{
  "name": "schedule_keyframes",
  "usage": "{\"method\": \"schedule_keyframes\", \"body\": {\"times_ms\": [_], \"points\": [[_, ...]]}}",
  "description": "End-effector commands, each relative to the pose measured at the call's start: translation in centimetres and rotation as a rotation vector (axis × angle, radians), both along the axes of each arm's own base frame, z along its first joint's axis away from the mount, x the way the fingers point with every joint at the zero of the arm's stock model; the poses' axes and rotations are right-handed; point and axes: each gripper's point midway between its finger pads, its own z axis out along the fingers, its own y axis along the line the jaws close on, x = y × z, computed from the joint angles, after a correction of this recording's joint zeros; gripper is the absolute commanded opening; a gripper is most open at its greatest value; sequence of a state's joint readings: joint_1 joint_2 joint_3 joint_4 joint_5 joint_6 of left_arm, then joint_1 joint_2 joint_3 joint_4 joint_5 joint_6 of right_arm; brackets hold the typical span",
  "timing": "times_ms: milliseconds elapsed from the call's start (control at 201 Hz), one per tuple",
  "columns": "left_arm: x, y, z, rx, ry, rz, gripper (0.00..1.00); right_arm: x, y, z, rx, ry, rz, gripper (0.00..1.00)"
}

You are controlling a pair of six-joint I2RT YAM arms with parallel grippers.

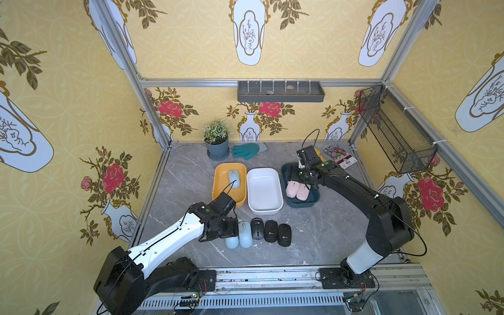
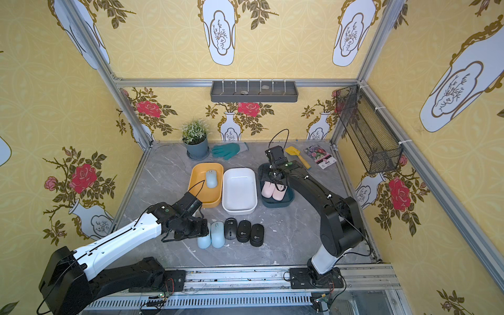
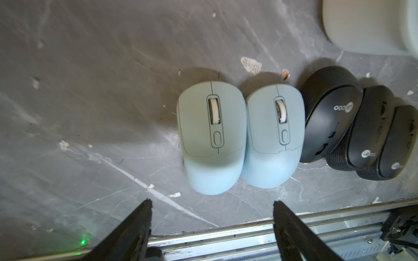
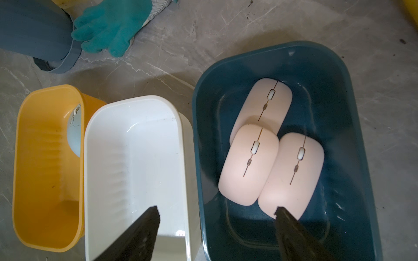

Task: Place the mice by color into the storage box
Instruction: Pick up the mouse from the center of the board.

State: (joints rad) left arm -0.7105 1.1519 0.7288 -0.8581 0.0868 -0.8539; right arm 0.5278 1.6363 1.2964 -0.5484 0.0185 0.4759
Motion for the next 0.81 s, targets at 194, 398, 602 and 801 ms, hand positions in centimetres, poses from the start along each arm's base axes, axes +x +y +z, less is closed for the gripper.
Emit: {"method": "schedule_keyframes", "body": {"times_ms": [194,398,602,801], "points": [[-0.6,-0.4,-1.9,0.002,0.042,0.074,0.82,0.2,-0.3,0.0,-0.012,-0.012,-0.014,0.82],[-0.2,-0.3,-2.9,0.042,0.056,0.082,0.8,0.1,-0.4,-0.5,-0.025,-0.003,-0.011,0.82],[0.3,0.1,-3.2,0.085,0.05,0.092,0.8,0.2,-0.4,-0.6,-0.03,0.001,-0.005,0.82],[0.6,0.4,-3.8,0.127,0.056,0.099,0.8,0.1,-0.4,-0.8,-0.032,0.005,-0.006,0.82]]}}
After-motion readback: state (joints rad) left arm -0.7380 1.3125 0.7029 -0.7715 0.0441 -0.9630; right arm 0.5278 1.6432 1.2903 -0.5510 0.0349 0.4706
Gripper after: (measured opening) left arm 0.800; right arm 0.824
